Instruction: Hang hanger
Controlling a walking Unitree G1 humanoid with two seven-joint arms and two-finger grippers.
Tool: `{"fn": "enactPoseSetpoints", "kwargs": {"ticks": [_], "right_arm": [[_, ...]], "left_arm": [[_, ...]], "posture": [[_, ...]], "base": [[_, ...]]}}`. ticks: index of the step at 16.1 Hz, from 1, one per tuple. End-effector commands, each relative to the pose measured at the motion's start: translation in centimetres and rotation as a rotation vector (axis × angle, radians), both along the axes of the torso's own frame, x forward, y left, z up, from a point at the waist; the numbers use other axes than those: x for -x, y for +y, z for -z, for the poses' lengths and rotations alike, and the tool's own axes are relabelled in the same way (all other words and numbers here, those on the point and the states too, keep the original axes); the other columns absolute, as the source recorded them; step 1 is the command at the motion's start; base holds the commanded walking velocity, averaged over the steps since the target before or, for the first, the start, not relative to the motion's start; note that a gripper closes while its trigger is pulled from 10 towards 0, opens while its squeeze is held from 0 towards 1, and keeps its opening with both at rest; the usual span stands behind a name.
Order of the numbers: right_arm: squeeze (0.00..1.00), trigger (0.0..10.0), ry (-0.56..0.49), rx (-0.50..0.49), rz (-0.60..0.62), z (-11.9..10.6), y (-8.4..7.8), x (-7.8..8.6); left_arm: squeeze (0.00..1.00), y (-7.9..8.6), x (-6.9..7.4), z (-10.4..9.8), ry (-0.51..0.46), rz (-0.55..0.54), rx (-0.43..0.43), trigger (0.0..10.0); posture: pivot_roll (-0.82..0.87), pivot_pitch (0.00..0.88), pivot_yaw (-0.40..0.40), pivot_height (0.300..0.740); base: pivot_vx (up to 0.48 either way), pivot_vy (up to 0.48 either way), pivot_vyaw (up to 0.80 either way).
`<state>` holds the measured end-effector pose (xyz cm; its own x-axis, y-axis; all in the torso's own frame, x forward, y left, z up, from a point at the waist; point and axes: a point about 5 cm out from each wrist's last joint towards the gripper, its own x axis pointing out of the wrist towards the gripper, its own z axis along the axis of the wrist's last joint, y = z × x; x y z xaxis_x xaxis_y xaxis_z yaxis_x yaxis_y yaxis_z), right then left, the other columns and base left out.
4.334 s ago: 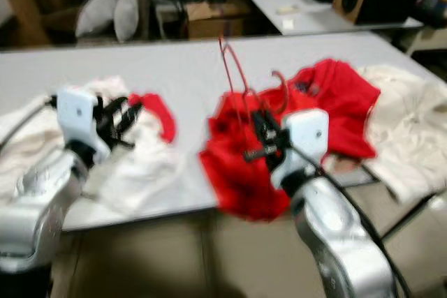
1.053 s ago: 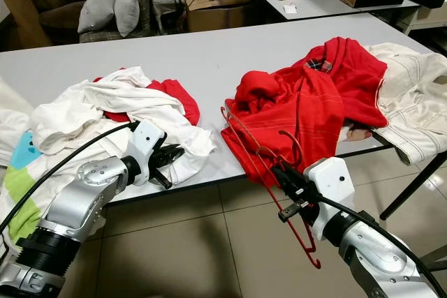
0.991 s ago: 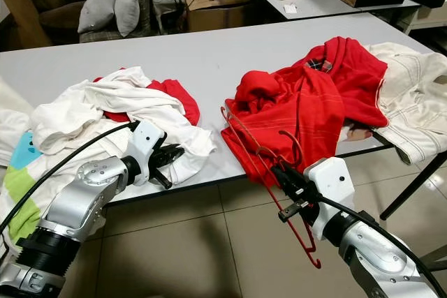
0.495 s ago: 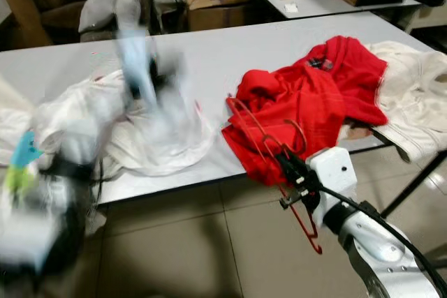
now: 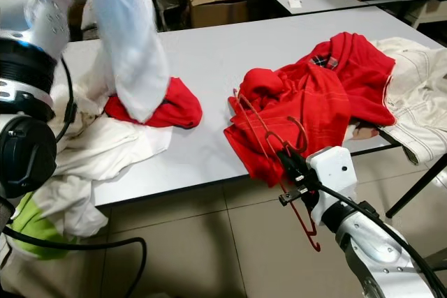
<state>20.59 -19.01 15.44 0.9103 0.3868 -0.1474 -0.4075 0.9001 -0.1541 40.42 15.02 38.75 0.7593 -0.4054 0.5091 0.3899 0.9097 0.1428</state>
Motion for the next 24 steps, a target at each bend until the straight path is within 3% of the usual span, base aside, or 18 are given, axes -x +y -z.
{"fn": "enactPoseSetpoints", "kwargs": {"ticks": [1, 3, 6, 7, 8, 9, 11, 12, 14, 16, 17, 18, 20, 22, 24], "right_arm": [[0.0, 10.0, -0.006, -0.007, -0.004, 0.0, 0.2, 0.1], [0.0, 10.0, -0.008, -0.005, -0.002, 0.1, 0.2, 0.1], [0.0, 10.0, -0.013, -0.006, 0.006, 0.1, 0.2, 0.0], [0.0, 10.0, -0.014, -0.008, 0.008, 0.1, 0.3, -0.1], [0.0, 10.0, -0.015, -0.014, 0.008, 0.2, 0.6, -0.2], [0.0, 10.0, -0.015, -0.018, -0.001, 0.3, 1.0, -0.3], [0.0, 10.0, -0.017, -0.022, -0.007, 0.3, 1.2, -0.4], [0.0, 10.0, -0.017, -0.023, -0.008, 0.3, 1.2, -0.4], [0.0, 10.0, -0.014, -0.028, -0.016, 0.5, 1.4, -0.4], [0.0, 10.0, -0.019, -0.032, -0.021, 0.5, 1.7, -0.7], [0.0, 10.0, -0.021, -0.033, -0.022, 0.5, 1.7, -0.7], [0.0, 10.0, -0.026, -0.035, -0.027, 0.3, 1.8, -0.8], [0.0, 10.0, -0.03, -0.033, -0.032, 0.3, 1.8, -0.9], [0.0, 10.0, -0.033, -0.026, -0.04, 0.3, 1.7, -1.1], [0.0, 10.0, -0.036, -0.023, -0.042, 0.3, 1.7, -1.3]], "left_arm": [[0.0, -0.3, -0.1, 0.1, -0.012, 0.004, -0.026, 0.0], [0.0, -0.9, -0.3, 0.9, 0.007, 0.026, -0.03, 0.0], [0.0, -3.9, -0.6, 4.1, 0.096, 0.119, -0.091, 0.0], [0.0, -6.9, -0.3, 7.0, 0.164, 0.241, -0.16, 0.0], [0.0, -11.5, 1.3, 11.9, 0.27, 0.445, -0.258, 0.0], [0.0, -13.3, 2.4, 15.3, 0.339, 0.511, -0.365, 10.0], [0.0, -13.8, 3.0, 17.1, 0.383, 0.542, -0.42, 10.0], [1.0, -13.7, 3.0, 17.4, 0.404, 0.546, -0.425, 10.0], [1.0, -9.4, 2.1, 17.2, 0.528, 0.534, -0.489, 10.0], [1.0, -5.5, 1.7, 16.2, 0.558, 0.478, -0.446, 10.0], [1.0, -4.8, 1.6, 16.0, 0.555, 0.456, -0.426, 10.0], [1.0, -1.9, 1.2, 15.3, 0.54, 0.343, -0.37, 10.0], [1.0, 1.6, 1.2, 15.1, 0.546, 0.218, -0.356, 10.0], [1.0, 6.1, 1.9, 16.2, 0.616, 0.077, -0.468, 10.0], [1.0, 8.4, 2.5, 16.8, 0.652, 0.006, -0.534, 10.0]], "posture": [[-0.12, 0.0, 0.101, 0.74], [-0.12, 0.0, 0.104, 0.74], [-0.11, 0.0, 0.103, 0.74], [-0.11, 0.0, 0.103, 0.74], [-0.1, 0.0, 0.101, 0.74], [-0.1, 0.0, 0.106, 0.74], [-0.1, 0.0, 0.106, 0.74], [-0.1, 0.0, 0.107, 0.74], [-0.09, 0.0, 0.105, 0.74], [-0.08, 0.0, 0.103, 0.74], [-0.08, 0.0, 0.103, 0.74], [-0.09, 0.0, 0.103, 0.74], [-0.09, 0.0, 0.101, 0.74], [-0.09, 0.0, 0.096, 0.74], [-0.09, 0.0, 0.095, 0.74]], "base": [[0.0, 0.0, 0.0], [0.0, 0.0, 0.0], [0.0, 0.0, 0.0], [0.0, 0.0, 0.0], [0.0, 0.0, 0.0], [0.0, 0.0, 0.0], [0.0, 0.0, 0.0], [0.0, 0.0, 0.0], [0.0, 0.0, 0.0], [0.0, 0.0, 0.0], [0.0, 0.0, 0.0], [0.0, 0.0, 0.0], [0.0, 0.0, 0.0], [0.0, 0.0, 0.0], [0.0, 0.0, 0.0]]}}
